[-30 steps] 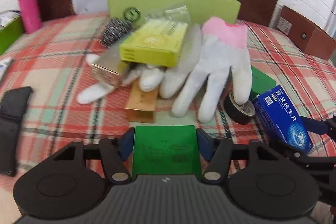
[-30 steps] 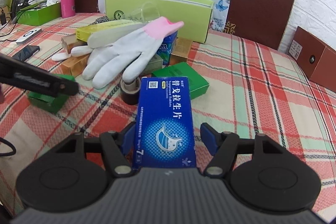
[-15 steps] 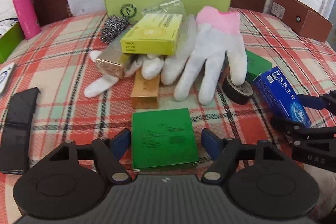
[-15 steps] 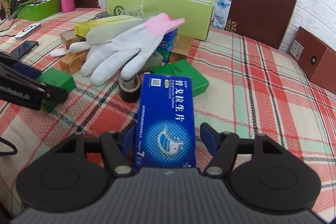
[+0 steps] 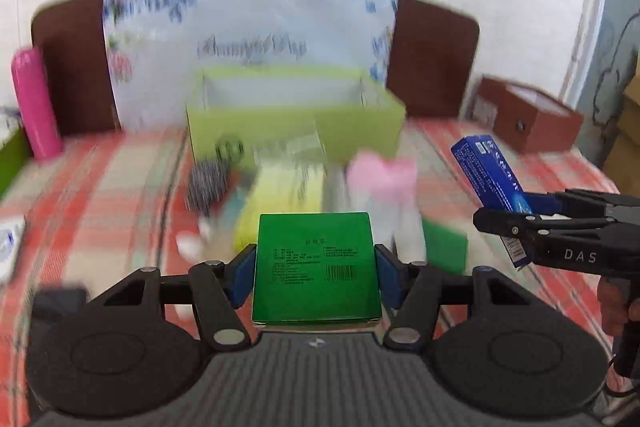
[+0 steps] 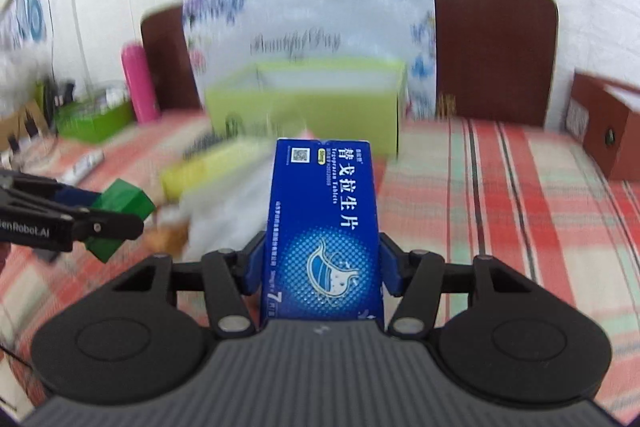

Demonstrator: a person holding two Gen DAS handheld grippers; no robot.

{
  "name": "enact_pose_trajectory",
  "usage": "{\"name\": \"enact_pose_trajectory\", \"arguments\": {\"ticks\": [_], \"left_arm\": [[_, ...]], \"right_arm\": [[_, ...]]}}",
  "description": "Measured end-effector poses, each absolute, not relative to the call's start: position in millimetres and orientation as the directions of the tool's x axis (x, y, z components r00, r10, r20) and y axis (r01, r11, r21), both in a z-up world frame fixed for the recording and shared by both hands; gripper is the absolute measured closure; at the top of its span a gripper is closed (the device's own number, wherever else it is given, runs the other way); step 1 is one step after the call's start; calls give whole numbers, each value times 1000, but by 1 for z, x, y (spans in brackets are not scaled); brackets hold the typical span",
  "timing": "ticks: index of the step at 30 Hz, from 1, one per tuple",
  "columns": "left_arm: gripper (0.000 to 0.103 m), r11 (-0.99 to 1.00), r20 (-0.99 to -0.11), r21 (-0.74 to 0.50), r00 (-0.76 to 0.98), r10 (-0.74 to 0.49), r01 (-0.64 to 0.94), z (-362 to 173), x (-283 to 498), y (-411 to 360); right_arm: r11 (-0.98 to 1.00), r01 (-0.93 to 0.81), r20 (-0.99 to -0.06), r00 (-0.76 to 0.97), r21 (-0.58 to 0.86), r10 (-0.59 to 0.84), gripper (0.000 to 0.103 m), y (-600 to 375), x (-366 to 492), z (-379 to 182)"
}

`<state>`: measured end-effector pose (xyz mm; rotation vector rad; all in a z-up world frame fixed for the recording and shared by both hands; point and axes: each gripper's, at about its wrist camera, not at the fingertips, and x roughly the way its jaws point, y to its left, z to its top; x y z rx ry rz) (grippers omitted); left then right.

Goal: Organize objects
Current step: 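Carry both boxes into the lime-green box and open both grippers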

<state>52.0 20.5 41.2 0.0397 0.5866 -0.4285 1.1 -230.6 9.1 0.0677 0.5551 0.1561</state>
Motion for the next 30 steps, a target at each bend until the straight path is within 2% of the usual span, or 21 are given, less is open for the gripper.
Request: {"name": "enact_pose_trajectory", "arguments": {"ticks": [7,12,16,21,25,27,28,29,30], "left_arm": [[40,940,-371,-101,864,-340,326,104,126,16],[40,953,-372,-147,878,-302,266,117,203,7],[40,963,-448,-140,852,-270,232,99,263,-1],[40,970,-546,-97,803,-238,222,65,313,-8],[38,969,-569,-96,787,-241,227,48,328,-7],[18,971,-558,-99,795,-236,219,45,330,-5],[18,972,-550,-101,802,-234,214,46,330,-5],[18,972,-547,-103,804,-233,212,46,329,-3],[18,972,-549,-104,803,-232,210,47,328,-2]], "right_arm": [[967,-168,-407,883,191,234,48,-229,84,53],[978,-124,-398,899,166,182,48,-217,163,70],[990,-55,-459,881,131,110,48,-208,227,51],[994,-24,-607,790,106,84,48,-206,289,5],[994,-32,-694,714,104,95,48,-197,317,-23],[992,-65,-719,685,107,122,47,-186,327,-30],[988,-104,-731,665,111,152,47,-180,331,-33],[984,-135,-736,653,117,178,42,-174,333,-36],[981,-151,-732,653,124,193,33,-171,334,-37]]}}
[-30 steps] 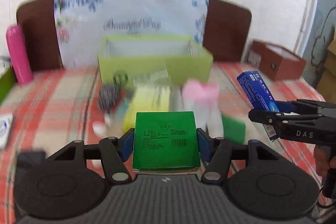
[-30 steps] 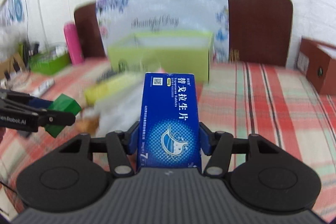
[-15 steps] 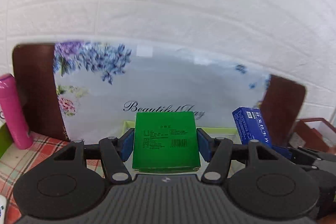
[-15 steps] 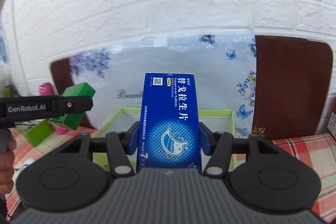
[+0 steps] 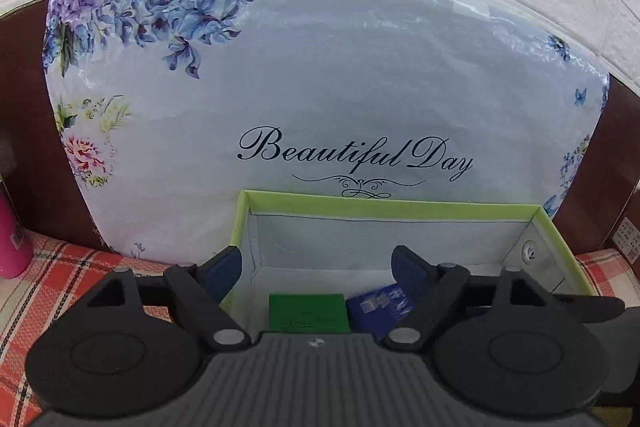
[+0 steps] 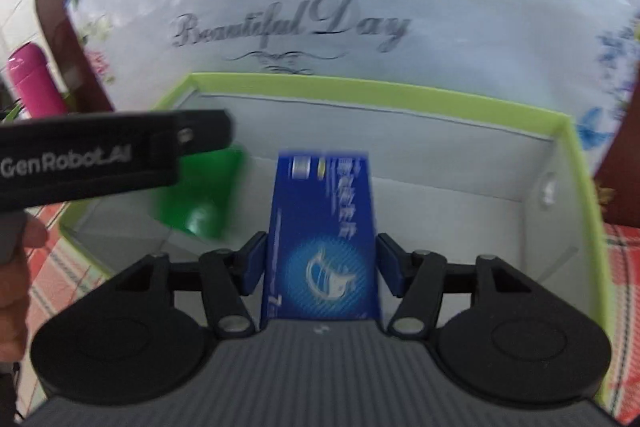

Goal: Organize objects
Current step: 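Carry both boxes into the lime-green box and open both grippers, then grasp the yellow medicine box with the left gripper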

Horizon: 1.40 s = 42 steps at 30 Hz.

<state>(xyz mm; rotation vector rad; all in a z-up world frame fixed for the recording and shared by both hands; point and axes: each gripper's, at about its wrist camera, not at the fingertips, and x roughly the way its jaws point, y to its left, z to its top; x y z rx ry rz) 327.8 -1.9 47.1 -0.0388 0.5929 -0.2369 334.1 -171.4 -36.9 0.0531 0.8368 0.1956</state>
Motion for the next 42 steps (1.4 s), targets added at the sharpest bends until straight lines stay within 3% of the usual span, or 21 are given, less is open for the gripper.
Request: {"name": "enact_pose_trajectory", "arguments": {"ticks": [4,10,12,16,23,29,36,42], "left_arm": [[18,974,-529,-119,817,-228,195,59,315,6],[18,969,-516,-163,821,-245,187,90,267,1],[18,969,-497,-142,832,-246,202,99,244,-4],[18,971,-474,-76,849,-234,225,107,191,-15],[17,961,-488,-76,831,-268,265,85,114,-9],[17,956,-576,-135,765,-289,260,41,90,0],[17,958,-603,-114,748,-277,263,21,119,-4],[17,952,-634,-91,720,-282,293,4,147,-24]], "right_arm": [[978,-165,-680,703,126,206,28,-182,318,-25],[992,-120,-586,801,47,125,10,-206,262,11],[993,-101,-554,825,52,113,3,-214,238,24],[991,-99,-499,857,86,129,0,-229,189,49],[990,-107,-412,901,92,135,0,-243,90,58],[987,-129,-443,882,101,161,1,-254,30,26],[988,-84,-573,807,132,145,22,-268,1,-25],[989,-83,-581,801,126,141,31,-273,-1,-33]]}}
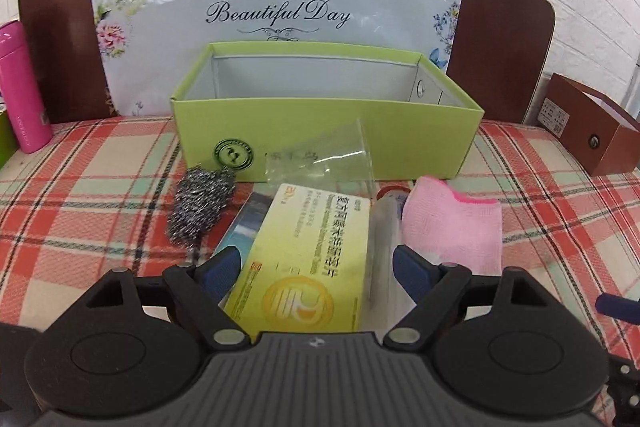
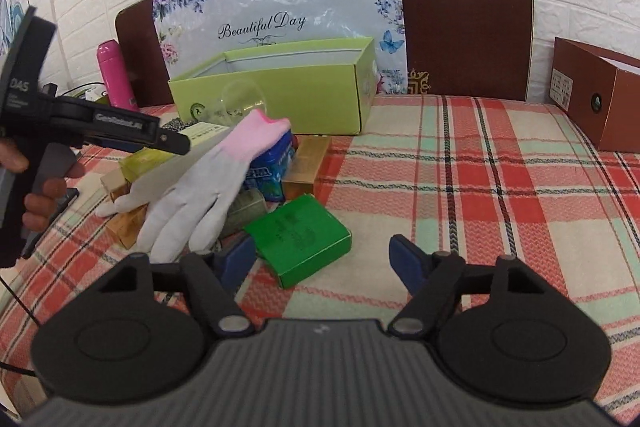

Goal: Organize objects
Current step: 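Grasp the yellow medicine box with the left gripper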

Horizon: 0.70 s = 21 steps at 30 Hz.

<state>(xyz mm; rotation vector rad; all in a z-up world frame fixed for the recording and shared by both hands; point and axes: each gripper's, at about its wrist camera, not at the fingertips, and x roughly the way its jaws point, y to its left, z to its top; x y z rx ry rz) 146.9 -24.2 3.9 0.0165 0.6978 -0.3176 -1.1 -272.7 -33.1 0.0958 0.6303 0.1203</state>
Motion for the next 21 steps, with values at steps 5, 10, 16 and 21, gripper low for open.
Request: {"name": "enact_pose_trajectory", "arguments": {"ticks": [5,10,16,21], "left_arm": [[50,942,-631,-88,713,-305,324,9,143,-21],[48,934,-633,-127,698,-335,333,8,137,-13],[30,941,-641,-42,714,-283,335,5,143,-38],[29,948,-675,0,699,-234,317,-12,159,-48]], "right_arm": [[989,-108,-609,779,105,150,32,-270,14,-44],[986,-162,-623,767,51,158,32,-263,31,-57],[986,-158,-618,771,50,155,31,-263,36,-55],[985,-143,-622,764,92,169,28,-269,34,-58]]}}
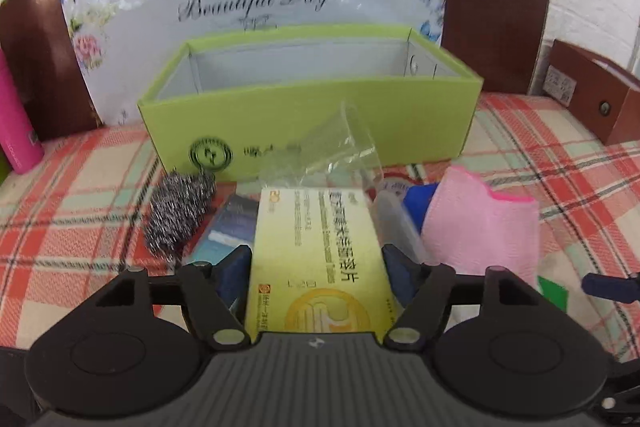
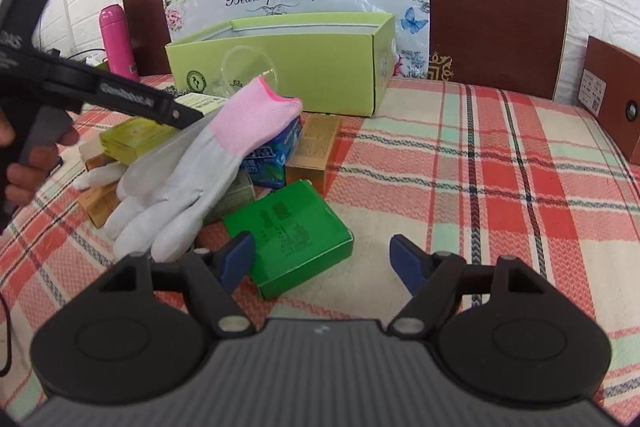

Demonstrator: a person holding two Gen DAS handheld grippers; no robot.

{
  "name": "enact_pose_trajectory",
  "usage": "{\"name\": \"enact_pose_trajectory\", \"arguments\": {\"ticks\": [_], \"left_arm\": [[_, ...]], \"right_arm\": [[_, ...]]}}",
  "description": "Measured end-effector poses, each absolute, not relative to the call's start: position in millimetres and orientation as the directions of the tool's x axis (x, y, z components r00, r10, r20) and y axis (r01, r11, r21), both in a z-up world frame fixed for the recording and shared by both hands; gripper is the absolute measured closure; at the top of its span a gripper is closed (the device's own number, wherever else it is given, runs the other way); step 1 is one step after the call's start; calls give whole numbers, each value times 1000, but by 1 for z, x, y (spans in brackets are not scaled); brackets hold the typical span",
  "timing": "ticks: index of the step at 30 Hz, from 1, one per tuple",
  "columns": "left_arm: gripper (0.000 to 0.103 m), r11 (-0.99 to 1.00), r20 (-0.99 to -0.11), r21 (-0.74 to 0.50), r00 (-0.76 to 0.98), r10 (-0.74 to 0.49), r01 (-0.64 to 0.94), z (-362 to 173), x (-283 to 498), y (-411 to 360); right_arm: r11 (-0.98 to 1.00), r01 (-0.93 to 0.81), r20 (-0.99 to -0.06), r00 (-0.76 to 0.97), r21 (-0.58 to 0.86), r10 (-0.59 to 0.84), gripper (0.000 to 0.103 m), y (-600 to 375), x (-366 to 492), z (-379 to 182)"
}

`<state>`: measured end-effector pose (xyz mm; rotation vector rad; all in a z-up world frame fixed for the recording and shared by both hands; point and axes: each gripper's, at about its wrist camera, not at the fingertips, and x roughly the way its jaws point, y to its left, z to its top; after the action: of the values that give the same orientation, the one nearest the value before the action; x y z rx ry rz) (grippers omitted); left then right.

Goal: Organize objects
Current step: 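Grasp the yellow medicine box with the left gripper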

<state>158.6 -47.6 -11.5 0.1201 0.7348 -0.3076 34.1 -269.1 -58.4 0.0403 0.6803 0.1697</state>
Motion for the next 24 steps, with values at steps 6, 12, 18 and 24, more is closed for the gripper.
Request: {"name": "enact_pose_trajectory", "arguments": {"ticks": [6,12,18,24], "left_arm": [[34,933,-664,-80,680,-312,350,-4,145,-32],[34,910,-584,-82,720,-373,405,28,95,-15],[34,877,-609,-53,680,-408,478,23,29,-4],[33,891,-722,-66,594,-353,449,-25,13,-7]], "right_arm": [[980,-186,-626,756,74,191,24,-264,37,-57],[970,-243,-646,737,20,198,34,-248,46,-64],[980,-197,-665,730,10,154,35,-252,28,-54],[981,-189,-711,684,41,162,35,-258,-13,-48]]}}
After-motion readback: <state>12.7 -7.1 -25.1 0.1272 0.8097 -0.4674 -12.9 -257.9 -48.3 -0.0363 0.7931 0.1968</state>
